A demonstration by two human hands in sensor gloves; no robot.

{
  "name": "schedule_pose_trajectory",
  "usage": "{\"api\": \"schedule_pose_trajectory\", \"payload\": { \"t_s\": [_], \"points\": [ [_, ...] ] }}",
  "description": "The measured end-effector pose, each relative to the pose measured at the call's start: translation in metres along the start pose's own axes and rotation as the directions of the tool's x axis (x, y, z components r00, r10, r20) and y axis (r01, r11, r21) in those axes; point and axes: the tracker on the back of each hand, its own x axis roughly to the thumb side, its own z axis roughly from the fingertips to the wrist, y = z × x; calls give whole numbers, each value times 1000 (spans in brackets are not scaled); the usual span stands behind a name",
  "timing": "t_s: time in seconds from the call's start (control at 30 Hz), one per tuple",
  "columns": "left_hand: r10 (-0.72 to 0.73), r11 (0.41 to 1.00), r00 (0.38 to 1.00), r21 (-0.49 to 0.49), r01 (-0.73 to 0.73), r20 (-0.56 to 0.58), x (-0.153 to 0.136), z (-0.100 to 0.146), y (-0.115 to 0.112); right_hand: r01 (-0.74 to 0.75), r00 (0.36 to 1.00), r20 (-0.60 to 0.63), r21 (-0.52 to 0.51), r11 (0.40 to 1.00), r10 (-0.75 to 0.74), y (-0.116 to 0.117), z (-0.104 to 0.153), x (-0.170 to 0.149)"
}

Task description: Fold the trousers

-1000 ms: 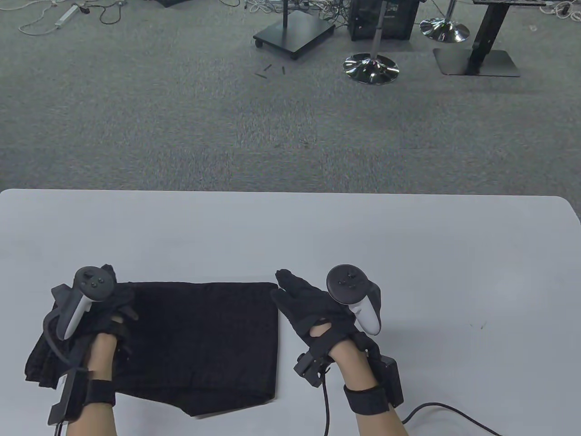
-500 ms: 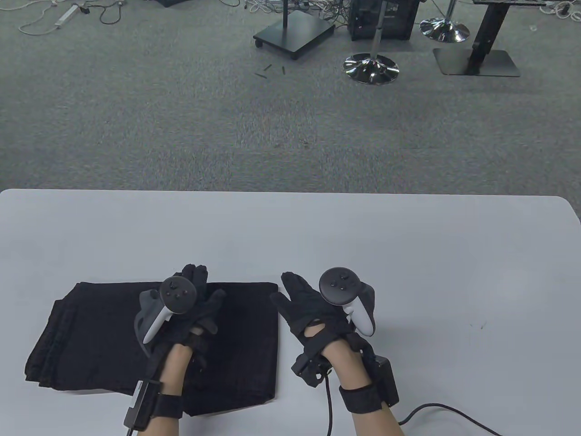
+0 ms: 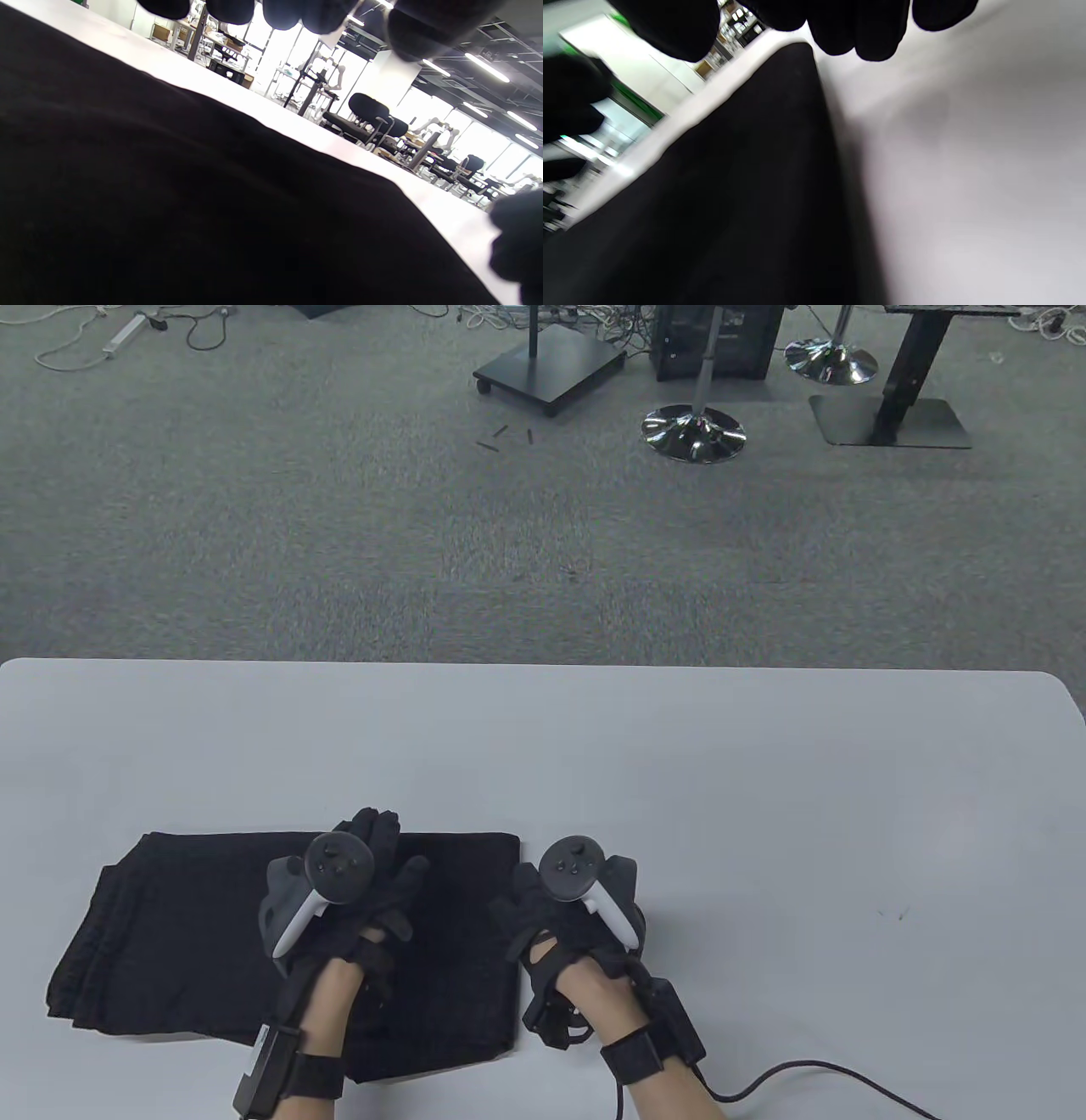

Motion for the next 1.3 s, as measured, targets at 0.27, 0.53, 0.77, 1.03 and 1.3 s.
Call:
{"api": "schedule_pose_trajectory", "payload": {
  "t_s": [0.27, 0.53, 0.77, 1.03, 1.3],
  "points": [
    [4, 1000, 1000, -8, -4, 21, 5, 0, 2, -136, 987, -87, -50, 989, 131, 20, -9, 11],
    [-6, 1000, 999, -7, 7, 42, 12, 2, 1, -99, 988, -130, -118, 988, 84, 27, -14, 17],
    [-21, 1000, 998, 7, 21, 58, 17, 5, 5, -20, 997, -76, -141, 990, 9, 7, -5, 4],
    [-105, 994, 990, 20, 104, 90, 39, 10, 5, 70, 975, -185, -260, 963, -121, -82, 14, -67],
    [-150, 988, 982, 43, 145, 119, 53, 14, 6, -60, 932, -345, -436, 898, -106, -187, 58, -139]
  ]
}}
